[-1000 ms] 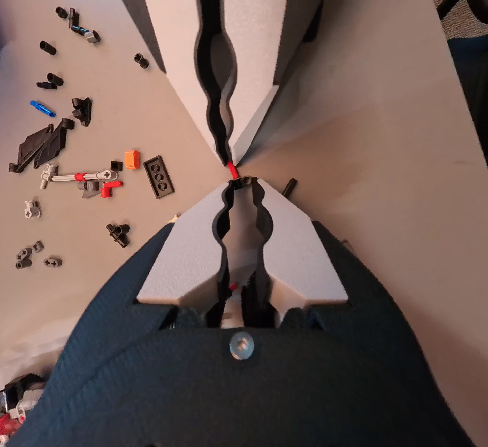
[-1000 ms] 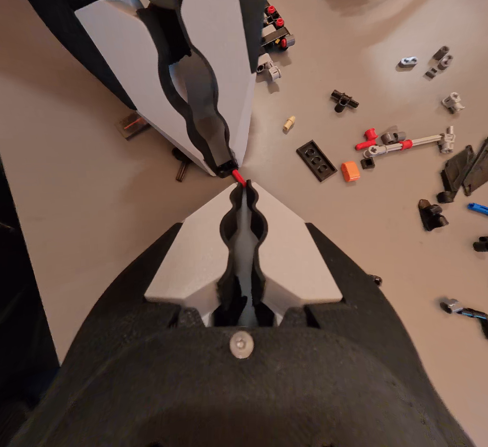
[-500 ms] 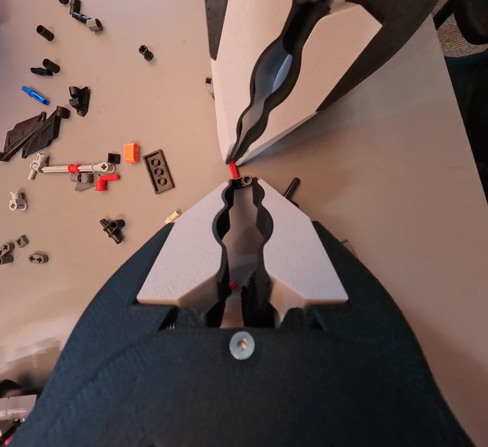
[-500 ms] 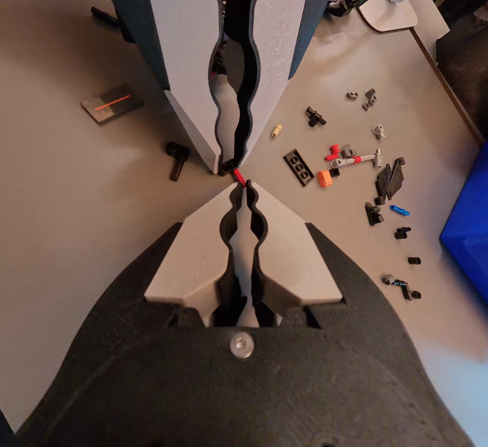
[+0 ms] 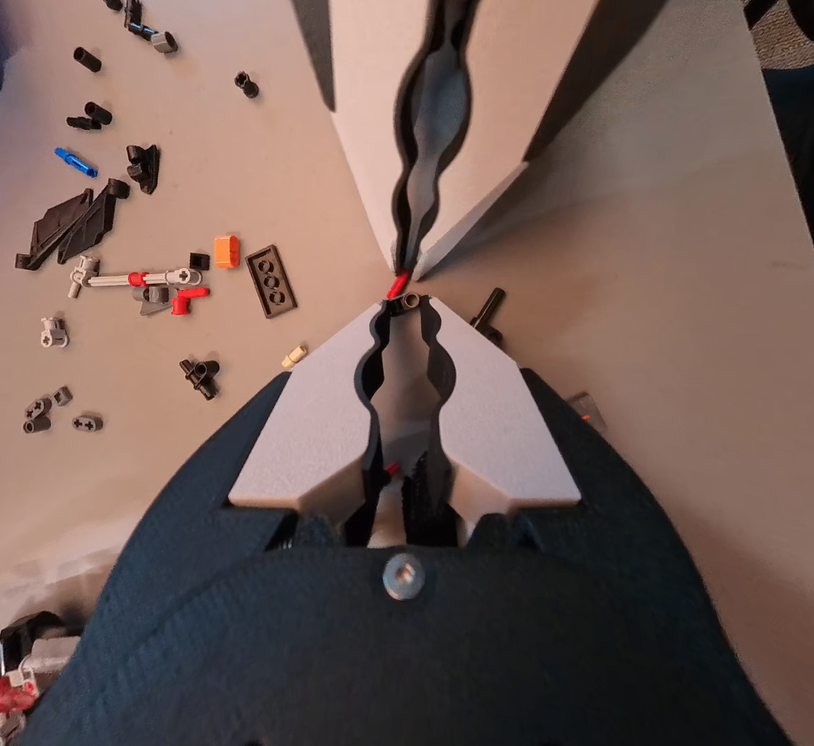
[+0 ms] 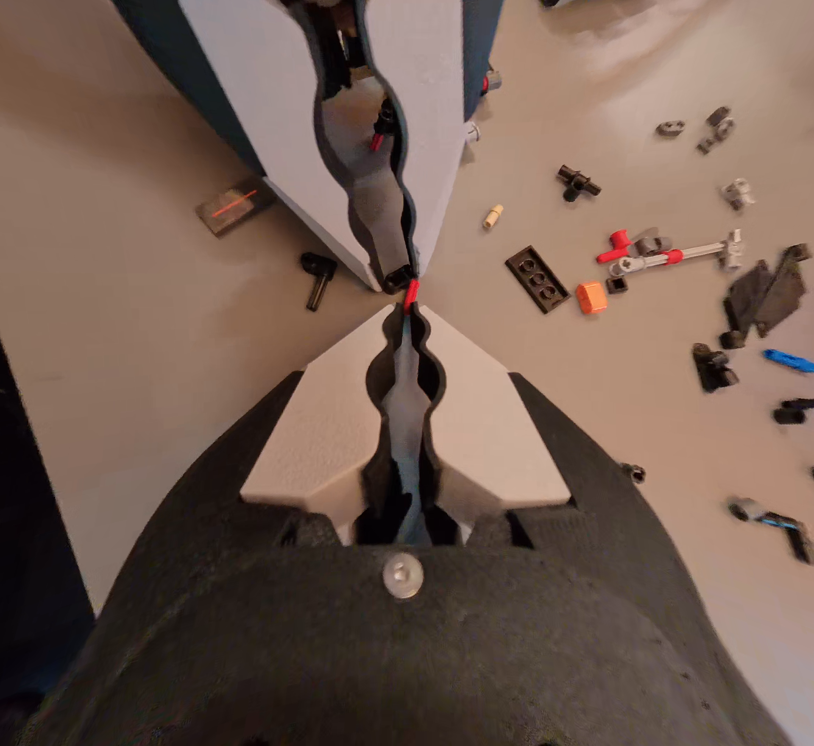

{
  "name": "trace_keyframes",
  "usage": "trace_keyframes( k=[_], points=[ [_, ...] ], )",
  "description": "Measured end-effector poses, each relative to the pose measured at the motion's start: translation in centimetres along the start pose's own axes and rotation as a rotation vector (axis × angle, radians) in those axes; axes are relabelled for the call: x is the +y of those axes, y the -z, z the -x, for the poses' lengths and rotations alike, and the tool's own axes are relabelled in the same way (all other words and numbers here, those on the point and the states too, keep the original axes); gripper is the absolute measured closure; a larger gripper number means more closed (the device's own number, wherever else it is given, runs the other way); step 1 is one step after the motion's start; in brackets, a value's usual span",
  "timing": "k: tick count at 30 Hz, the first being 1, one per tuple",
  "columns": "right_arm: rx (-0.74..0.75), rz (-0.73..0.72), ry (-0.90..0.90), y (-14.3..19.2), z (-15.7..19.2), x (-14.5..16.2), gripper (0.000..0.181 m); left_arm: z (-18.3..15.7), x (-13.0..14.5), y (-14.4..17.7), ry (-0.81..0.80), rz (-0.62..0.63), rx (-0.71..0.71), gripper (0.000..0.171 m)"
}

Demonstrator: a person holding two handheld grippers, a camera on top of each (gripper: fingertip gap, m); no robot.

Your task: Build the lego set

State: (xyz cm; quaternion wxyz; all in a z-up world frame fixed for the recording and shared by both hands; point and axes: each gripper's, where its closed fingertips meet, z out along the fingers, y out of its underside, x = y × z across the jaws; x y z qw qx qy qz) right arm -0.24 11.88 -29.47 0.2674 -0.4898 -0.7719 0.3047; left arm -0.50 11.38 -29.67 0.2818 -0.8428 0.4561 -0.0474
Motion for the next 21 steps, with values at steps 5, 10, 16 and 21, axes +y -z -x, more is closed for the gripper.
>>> trace_keyframes(
  k=[5,10,16,21],
  points=[
    [-0.213,0.03,-0.058,0.11,-0.09,0.14,0.181,0.03,-0.08,-0.03,-0.048,0.019,-0.024,0.16],
    [-0.397,0.052,-0.085,0.21,-0.1,0.19,0.181,0.04,-0.1,-0.03,-0.092,0.024,-0.031,0.16],
    [-0.533,0.056,-0.082,0.3,-0.18,0.19,0.181,0.04,-0.19,-0.03,-0.137,0.026,-0.031,0.16],
    [-0.569,0.086,-0.089,0.16,-0.39,0.12,0.181,0.01,-0.25,-0.03,-0.174,0.036,-0.031,0.16]
  ],
)
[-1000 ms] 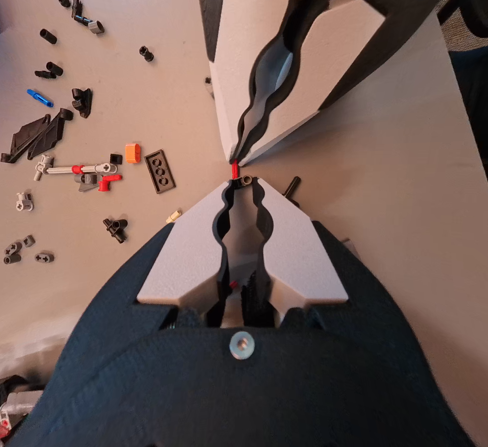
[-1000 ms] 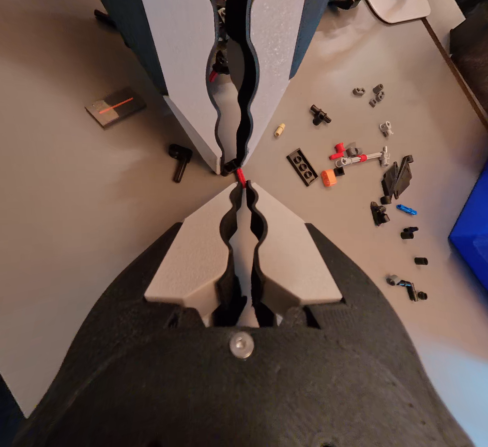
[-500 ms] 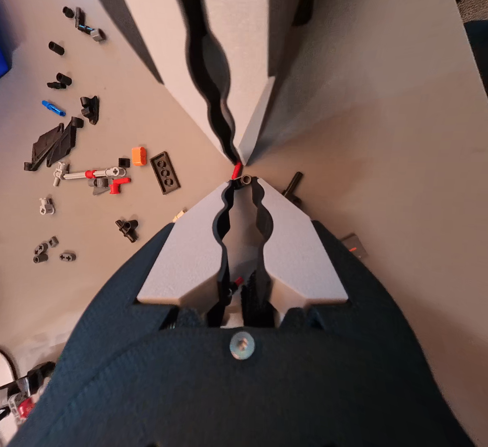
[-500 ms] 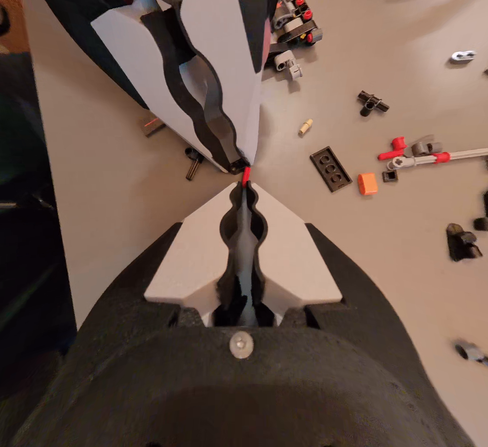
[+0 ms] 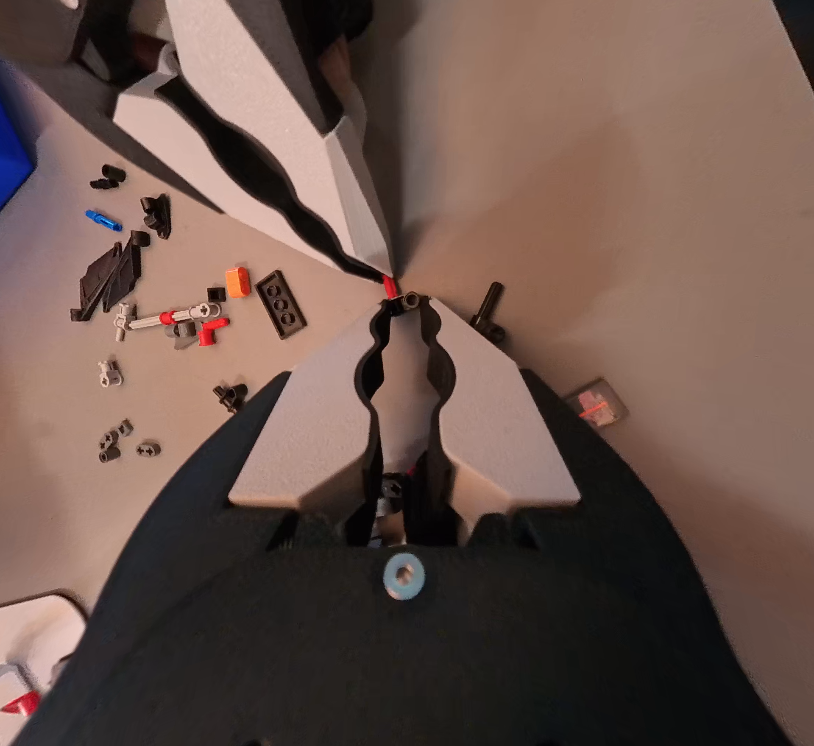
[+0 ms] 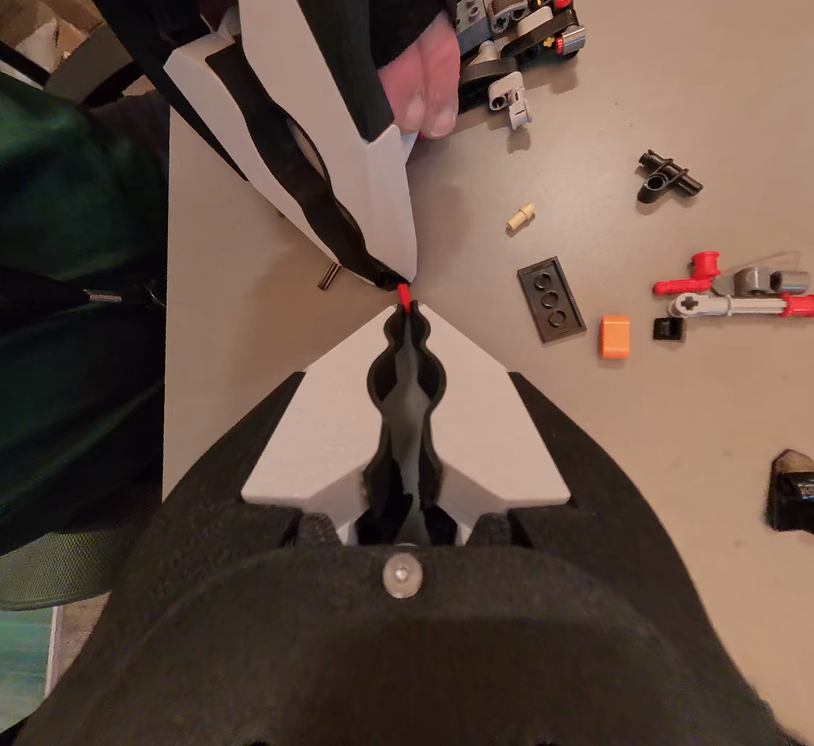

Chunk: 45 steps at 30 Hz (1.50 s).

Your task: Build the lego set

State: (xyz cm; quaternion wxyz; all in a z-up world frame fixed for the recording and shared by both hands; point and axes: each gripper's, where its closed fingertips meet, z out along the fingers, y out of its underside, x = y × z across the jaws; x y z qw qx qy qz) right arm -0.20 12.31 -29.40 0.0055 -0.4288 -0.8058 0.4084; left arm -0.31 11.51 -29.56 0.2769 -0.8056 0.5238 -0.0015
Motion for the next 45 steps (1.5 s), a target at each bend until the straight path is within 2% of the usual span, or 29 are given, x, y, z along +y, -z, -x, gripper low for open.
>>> trace_keyframes(
  k=[17,25,30,36,45],
  points=[
    [-0.005,-0.03,0.001,-0.3,-0.2,-0.5,0.181,-0.2,0.1,0.0,0.054,-0.004,0.034,0.16],
    [0.225,-0.097,-0.048,1.1,-0.6,-0.6,0.16,1.1,0.2,-0.2,0.223,-0.01,-0.096,0.159],
    [0.388,-0.075,-0.079,0.1,0.0,-0.4,0.15,0.2,0.8,0.6,0.26,-0.052,-0.038,0.157],
    [0.473,-0.1,-0.131,-0.5,-0.1,-0.8,0.15,0.7,1.2,1.2,0.239,-0.053,-0.053,0.16],
    [0.543,-0.102,-0.157,-0.8,-0.6,-1.0,0.163,0.2,0.8,0.2,0.16,-0.042,-0.048,0.171]
  ],
)
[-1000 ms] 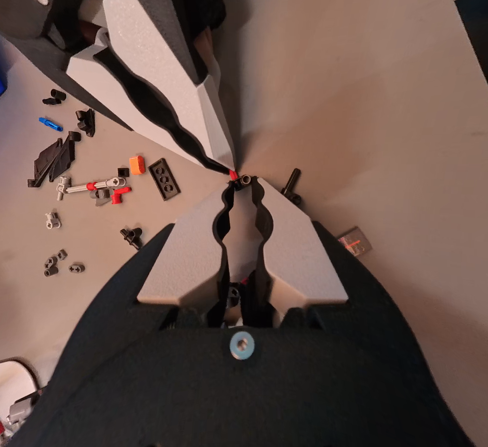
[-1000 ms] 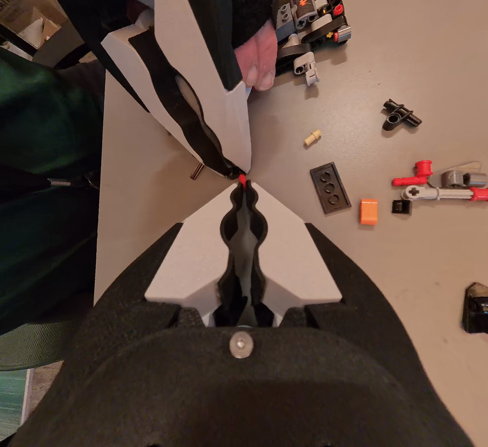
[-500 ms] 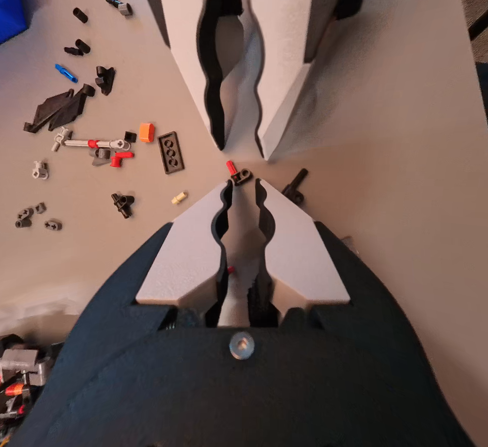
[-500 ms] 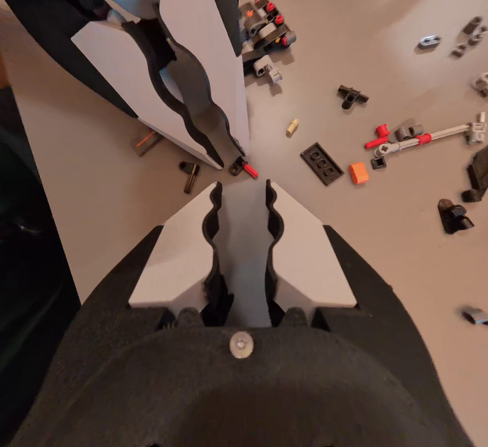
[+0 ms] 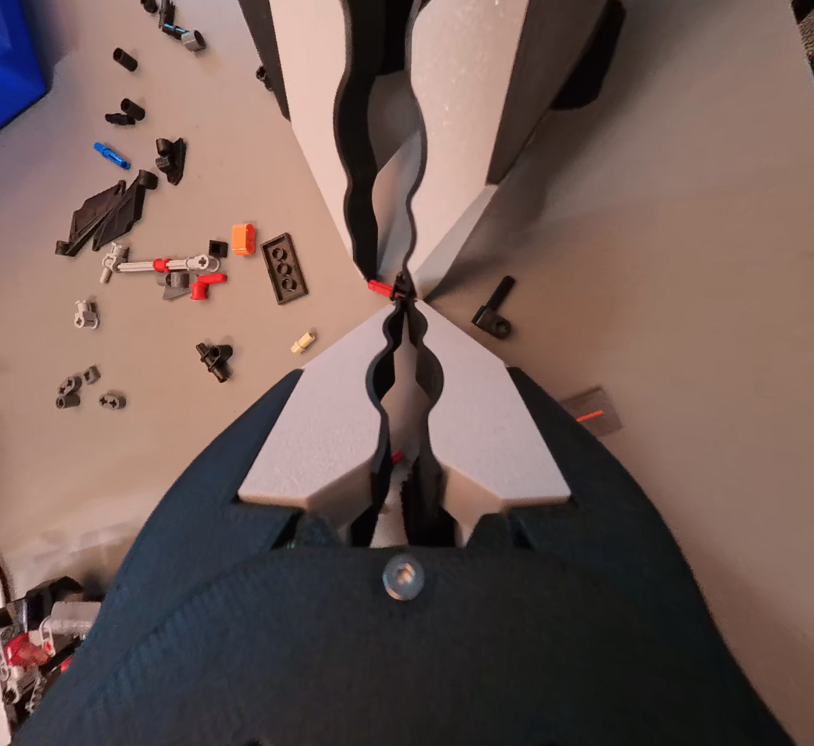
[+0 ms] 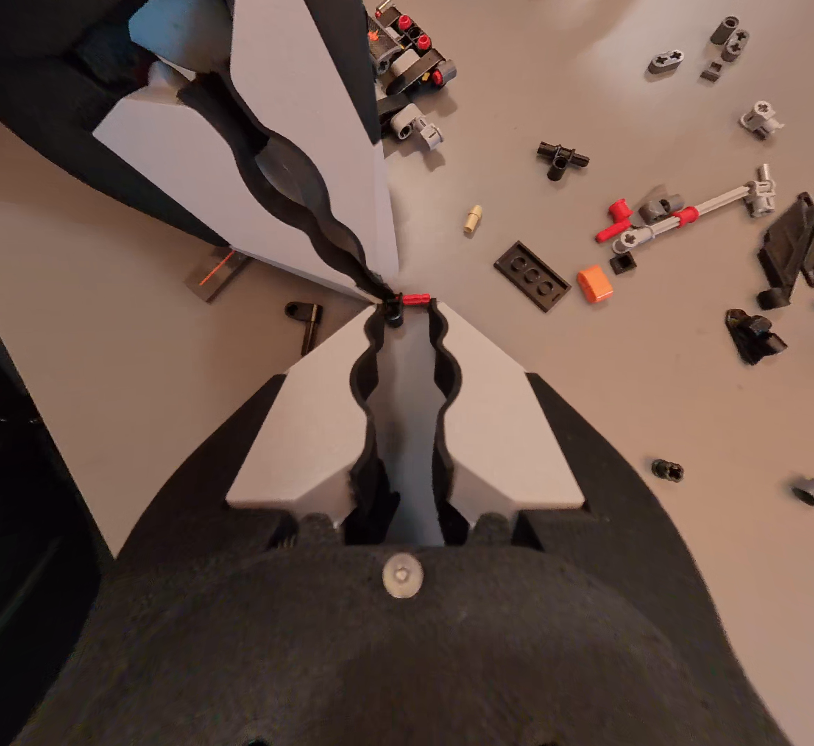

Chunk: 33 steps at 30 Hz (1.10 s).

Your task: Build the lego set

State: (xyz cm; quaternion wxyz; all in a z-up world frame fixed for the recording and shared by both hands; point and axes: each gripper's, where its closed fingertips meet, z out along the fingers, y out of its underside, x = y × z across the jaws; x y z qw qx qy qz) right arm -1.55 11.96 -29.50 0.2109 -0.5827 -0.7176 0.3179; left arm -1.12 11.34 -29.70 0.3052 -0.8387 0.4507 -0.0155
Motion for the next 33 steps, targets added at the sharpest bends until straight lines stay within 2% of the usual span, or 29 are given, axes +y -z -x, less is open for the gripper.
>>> trace_keyframes(
  k=[12,13,14,16,19,21,24,27,33],
  points=[
    [-0.105,-0.019,0.142,-0.1,0.21,-0.14,0.165,-0.1,0.09,0.03,-0.058,0.015,0.006,0.171],
    [-0.117,-0.017,0.155,-0.1,0.23,-0.15,0.166,-0.08,0.08,0.01,-0.056,0.016,0.005,0.171],
    [-0.133,-0.016,0.173,-0.12,0.39,-0.13,0.176,-0.08,0.1,-0.01,-0.054,0.017,0.004,0.171],
    [-0.132,-0.017,0.206,-0.14,0.44,-0.13,0.176,0.07,0.17,-0.01,-0.046,0.018,0.0,0.171],
    [-0.145,-0.013,0.19,-0.08,0.27,-0.11,0.174,0.05,0.1,-0.04,-0.05,0.014,-0.003,0.171],
    [-0.124,-0.024,0.18,-0.13,-0.15,-0.23,0.158,0.04,0.06,-0.05,-0.045,0.01,0.0,0.171],
    [-0.101,-0.032,0.222,-0.24,-0.25,-0.46,0.151,0.04,0.06,-0.05,-0.045,0.007,0.007,0.171],
    [-0.137,-0.022,0.268,-0.26,0.12,-0.43,0.159,0.08,0.03,-0.09,-0.053,0.016,0.014,0.171],
    [-0.195,-0.019,0.287,-0.29,0.31,-0.4,0.162,0.11,0.02,-0.09,-0.05,0.021,0.023,0.171]
  ],
)
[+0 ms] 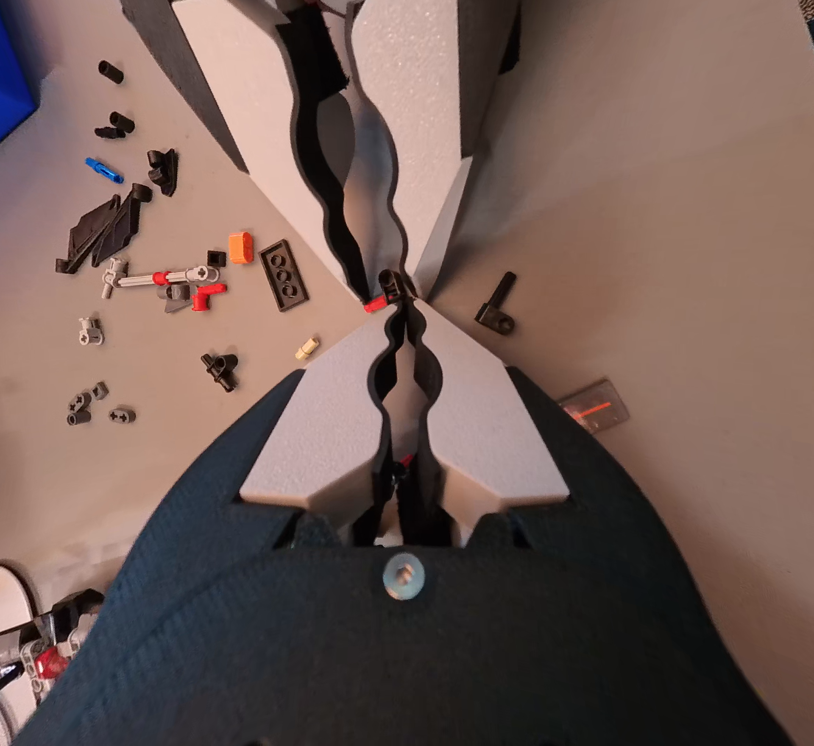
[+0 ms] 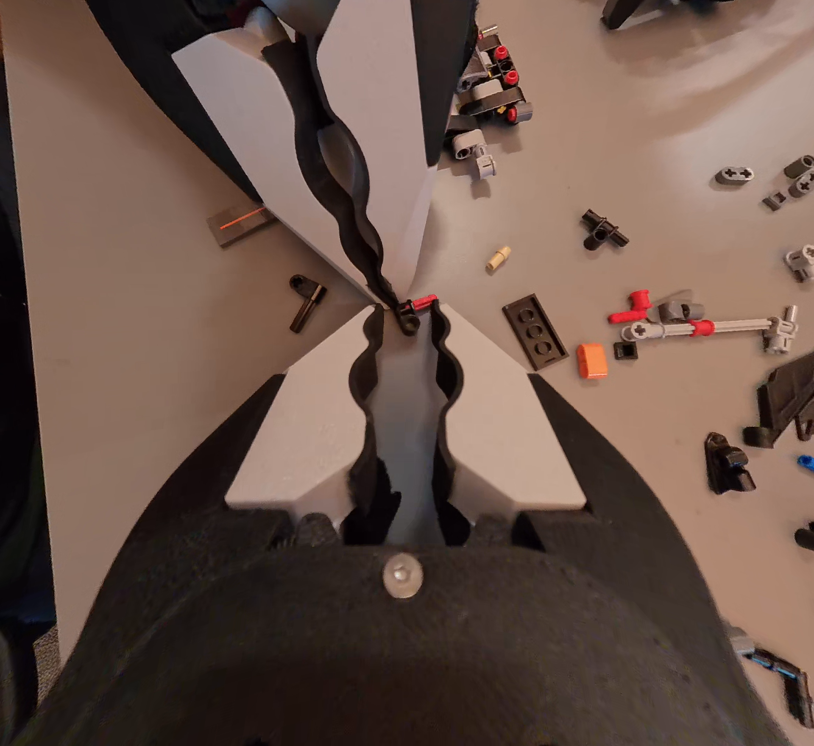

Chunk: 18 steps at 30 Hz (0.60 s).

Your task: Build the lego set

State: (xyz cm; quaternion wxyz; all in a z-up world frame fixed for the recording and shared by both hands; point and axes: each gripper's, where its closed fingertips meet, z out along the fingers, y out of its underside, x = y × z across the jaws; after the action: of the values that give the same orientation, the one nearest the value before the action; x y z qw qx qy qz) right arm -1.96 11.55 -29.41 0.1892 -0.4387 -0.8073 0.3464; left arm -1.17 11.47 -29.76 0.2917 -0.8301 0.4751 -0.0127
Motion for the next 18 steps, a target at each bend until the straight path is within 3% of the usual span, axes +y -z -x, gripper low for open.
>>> trace_keyframes(
  k=[6,12,18],
  points=[
    [-0.009,-0.018,-0.068,0.3,-0.1,0.0,0.148,0.4,0.3,0.2,0.025,-0.006,-0.019,0.171],
    [-0.006,0.001,-0.032,0.4,-0.2,0.4,0.168,1.5,0.2,0.9,0.053,-0.028,-0.04,0.163],
    [0.023,-0.001,-0.087,0.5,-0.7,0.4,0.161,2.2,0.3,1.1,0.024,-0.029,-0.02,0.16]
  ],
)
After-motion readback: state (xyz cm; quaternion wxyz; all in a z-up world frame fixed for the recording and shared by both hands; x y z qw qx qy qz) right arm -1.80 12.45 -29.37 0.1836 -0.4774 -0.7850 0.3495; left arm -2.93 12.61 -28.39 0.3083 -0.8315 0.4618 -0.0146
